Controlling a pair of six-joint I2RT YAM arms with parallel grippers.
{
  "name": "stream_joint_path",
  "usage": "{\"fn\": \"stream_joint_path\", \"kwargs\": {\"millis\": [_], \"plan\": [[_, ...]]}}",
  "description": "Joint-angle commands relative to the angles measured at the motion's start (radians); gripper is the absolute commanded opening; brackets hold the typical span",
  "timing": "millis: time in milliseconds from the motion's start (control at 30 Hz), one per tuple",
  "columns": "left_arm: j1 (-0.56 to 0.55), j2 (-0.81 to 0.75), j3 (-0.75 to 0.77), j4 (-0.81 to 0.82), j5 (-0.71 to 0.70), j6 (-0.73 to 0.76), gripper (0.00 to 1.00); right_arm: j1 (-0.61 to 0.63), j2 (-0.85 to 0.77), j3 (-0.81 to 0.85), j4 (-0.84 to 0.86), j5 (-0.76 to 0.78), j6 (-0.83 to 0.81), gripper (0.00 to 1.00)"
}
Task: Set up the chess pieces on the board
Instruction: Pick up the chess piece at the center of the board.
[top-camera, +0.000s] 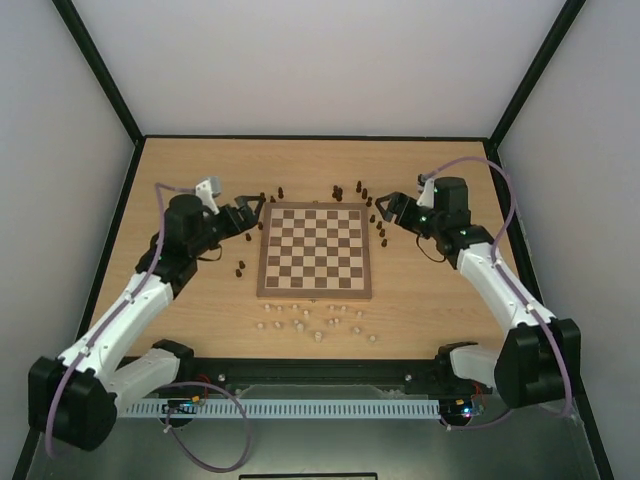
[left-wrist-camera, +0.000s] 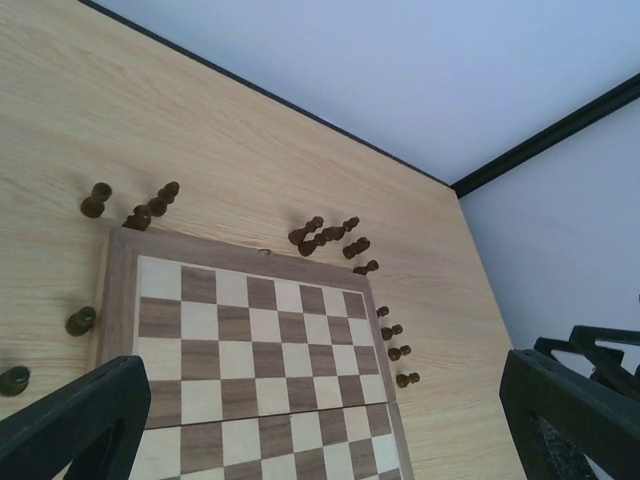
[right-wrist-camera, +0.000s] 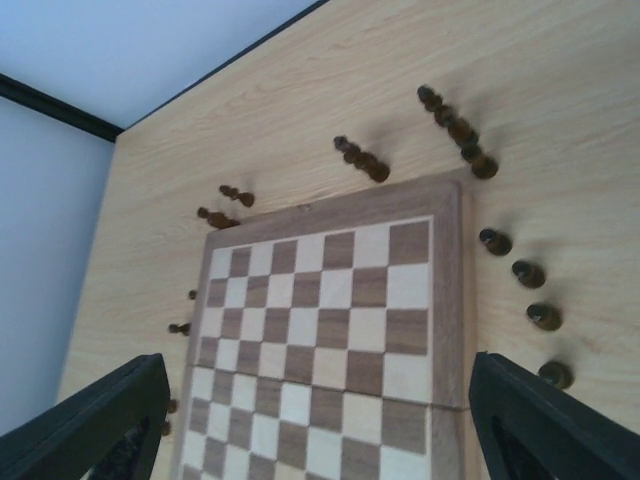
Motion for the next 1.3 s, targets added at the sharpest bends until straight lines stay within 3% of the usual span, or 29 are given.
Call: {"fn": "stream_joint_path", "kwargs": {"millis": [0, 233, 433, 900, 1267], "plan": [[-0.091, 0.081, 0.087, 0.008, -0.128, 0.042, 0.99, 0.032, 0.068, 0.08, -0.047, 0.111, -0.032, 0.81], [-0.209, 0.238, 0.174, -0.048, -0.291, 0.082, 0.99, 0.097, 0.237, 0.215, -0.102, 0.326, -0.066, 0.75], [-0.24, 0.221, 0.112, -0.064, -0.348, 0.092, 0.99, 0.123, 0.382, 0.344, -0.196, 0.48, -0.114, 0.68], [-0.242, 0.067, -0.026, -0.115, -0.37, 0.114, 0.99, 0.173, 0.246, 0.023, -0.199, 0.533, -0.095, 0.53], [-0.241, 0.053, -0.036, -0.113, -0.397, 0.123, 0.99, 0.176, 0.337, 0.023, -0.163, 0.543, -0.102, 0.43]]}}
